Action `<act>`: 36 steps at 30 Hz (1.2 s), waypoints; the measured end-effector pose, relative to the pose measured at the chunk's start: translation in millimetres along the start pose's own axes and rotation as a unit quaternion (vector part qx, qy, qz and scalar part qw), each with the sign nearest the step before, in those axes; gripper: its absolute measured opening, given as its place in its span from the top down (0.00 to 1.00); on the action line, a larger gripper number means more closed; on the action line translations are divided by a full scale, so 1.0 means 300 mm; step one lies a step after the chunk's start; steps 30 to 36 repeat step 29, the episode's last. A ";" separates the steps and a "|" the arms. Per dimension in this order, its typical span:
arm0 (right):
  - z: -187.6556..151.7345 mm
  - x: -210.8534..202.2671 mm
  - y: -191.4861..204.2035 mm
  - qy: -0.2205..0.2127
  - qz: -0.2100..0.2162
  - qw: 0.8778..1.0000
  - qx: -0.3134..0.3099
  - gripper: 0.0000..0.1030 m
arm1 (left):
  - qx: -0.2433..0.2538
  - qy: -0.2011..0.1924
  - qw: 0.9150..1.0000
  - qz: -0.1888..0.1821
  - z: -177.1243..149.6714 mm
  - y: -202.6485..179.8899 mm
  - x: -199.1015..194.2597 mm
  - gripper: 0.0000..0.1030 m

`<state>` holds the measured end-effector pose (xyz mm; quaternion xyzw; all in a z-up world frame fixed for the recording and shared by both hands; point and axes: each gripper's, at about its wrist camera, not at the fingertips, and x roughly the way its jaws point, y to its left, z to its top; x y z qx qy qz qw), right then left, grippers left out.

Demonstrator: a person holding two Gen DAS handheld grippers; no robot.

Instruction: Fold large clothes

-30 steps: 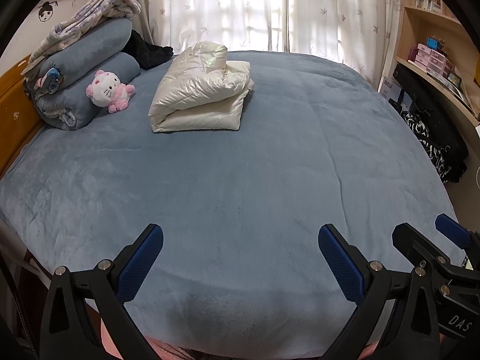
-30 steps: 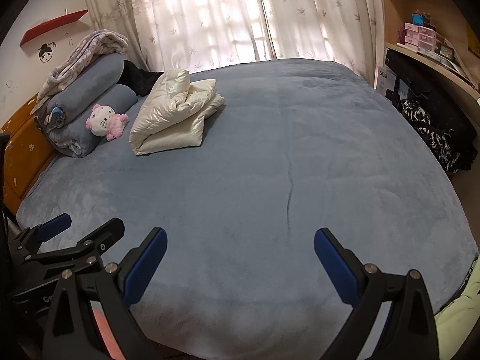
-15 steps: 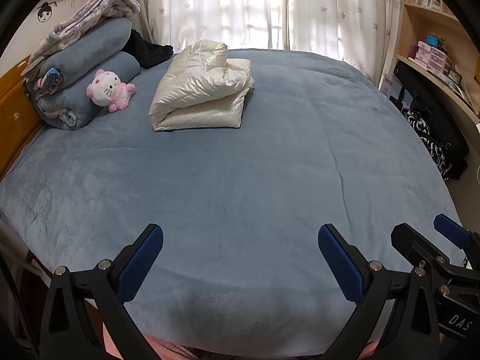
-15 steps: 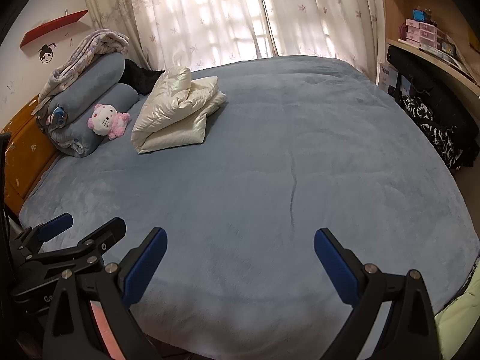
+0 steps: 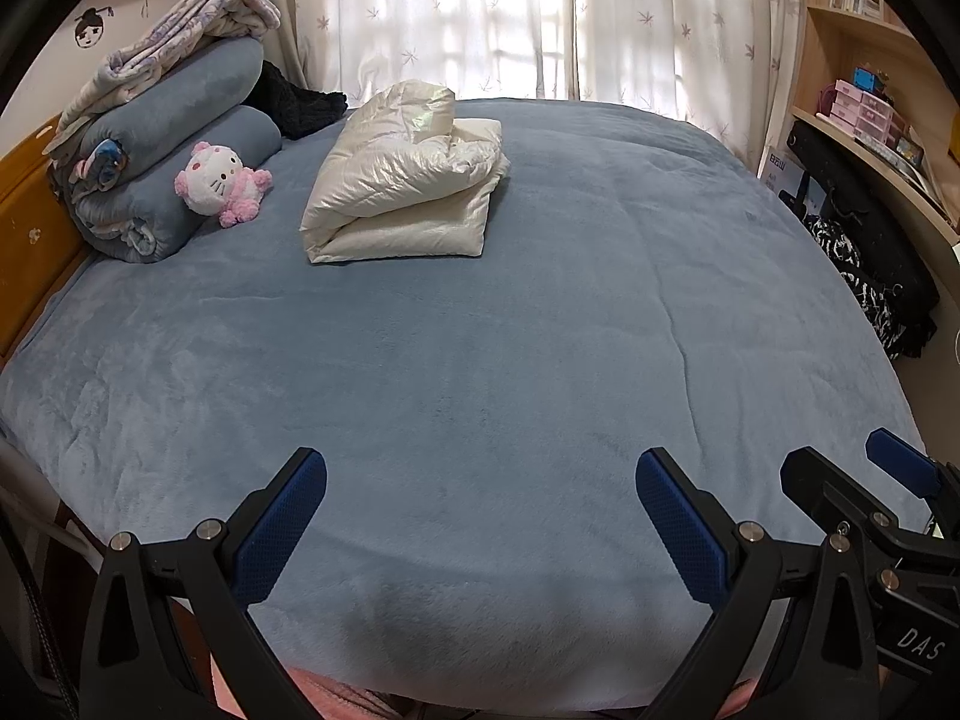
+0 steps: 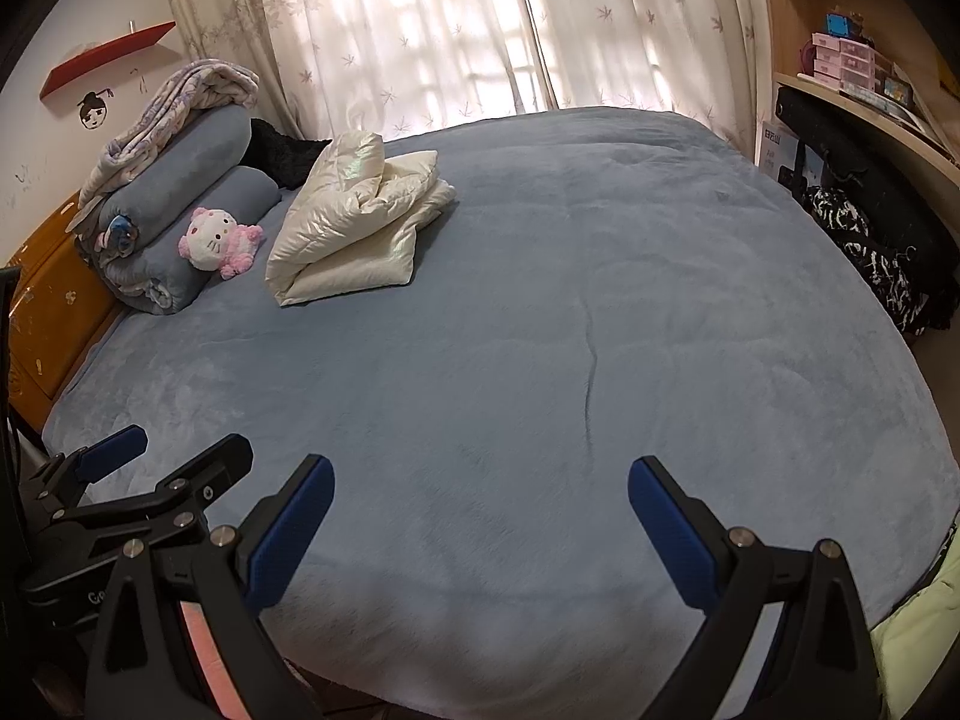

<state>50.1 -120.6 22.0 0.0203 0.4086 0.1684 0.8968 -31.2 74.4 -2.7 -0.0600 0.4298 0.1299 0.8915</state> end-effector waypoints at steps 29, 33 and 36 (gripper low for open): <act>-0.037 0.023 0.053 0.019 0.001 1.000 -0.004 0.04 | -0.003 0.015 1.000 -0.004 -0.017 0.081 0.024 0.01; -0.037 0.023 0.053 0.019 0.001 1.000 -0.004 0.04 | -0.003 0.015 1.000 -0.004 -0.017 0.081 0.024 0.01; -0.037 0.023 0.053 0.019 0.001 1.000 -0.004 0.04 | -0.003 0.015 1.000 -0.004 -0.017 0.081 0.024 0.01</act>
